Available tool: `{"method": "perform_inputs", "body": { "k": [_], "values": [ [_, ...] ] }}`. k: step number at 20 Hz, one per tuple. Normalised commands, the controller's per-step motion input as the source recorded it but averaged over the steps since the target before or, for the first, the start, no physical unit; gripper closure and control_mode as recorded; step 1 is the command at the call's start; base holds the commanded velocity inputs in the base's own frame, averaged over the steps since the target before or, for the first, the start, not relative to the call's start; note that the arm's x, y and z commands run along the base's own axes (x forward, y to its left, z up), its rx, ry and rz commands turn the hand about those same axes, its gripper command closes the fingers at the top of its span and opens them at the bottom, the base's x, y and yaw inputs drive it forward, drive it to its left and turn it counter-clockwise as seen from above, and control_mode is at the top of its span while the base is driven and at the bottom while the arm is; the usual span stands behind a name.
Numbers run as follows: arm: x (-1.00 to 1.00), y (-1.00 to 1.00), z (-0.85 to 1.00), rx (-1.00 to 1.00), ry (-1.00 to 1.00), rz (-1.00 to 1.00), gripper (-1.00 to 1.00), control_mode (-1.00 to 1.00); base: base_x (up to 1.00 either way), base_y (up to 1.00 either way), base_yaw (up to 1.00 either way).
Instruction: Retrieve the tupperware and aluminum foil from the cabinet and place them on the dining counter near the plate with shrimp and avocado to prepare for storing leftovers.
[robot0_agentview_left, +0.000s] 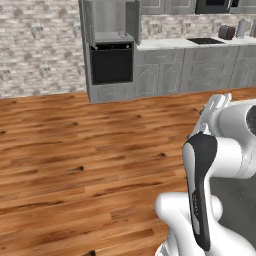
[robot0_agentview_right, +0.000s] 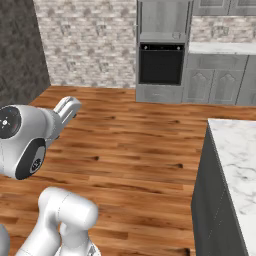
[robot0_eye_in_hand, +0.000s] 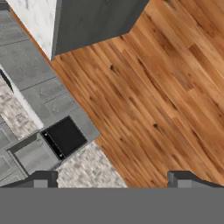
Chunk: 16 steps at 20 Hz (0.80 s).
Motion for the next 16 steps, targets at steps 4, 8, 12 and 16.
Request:
{"method": "perform_inputs", "body": {
  "k": [4, 8, 12, 16],
  "values": [
    [0.0, 0.0, 0.0, 0.0, 0.0, 0.0, -1.0, 1.0, 1.0, 0.0, -0.16],
    [0.0, 0.0, 0.0, 0.0, 0.0, 0.0, -1.0, 1.0, 1.0, -0.01, -0.1],
    [0.0, 0.0, 0.0, 0.0, 0.0, 0.0, -1.0, 1.0, 1.0, -0.01, -0.08],
    [0.0, 0.0, 0.0, 0.0, 0.0, 0.0, -1.0, 1.0, 1.0, -0.05, -0.05]
  ]
}}
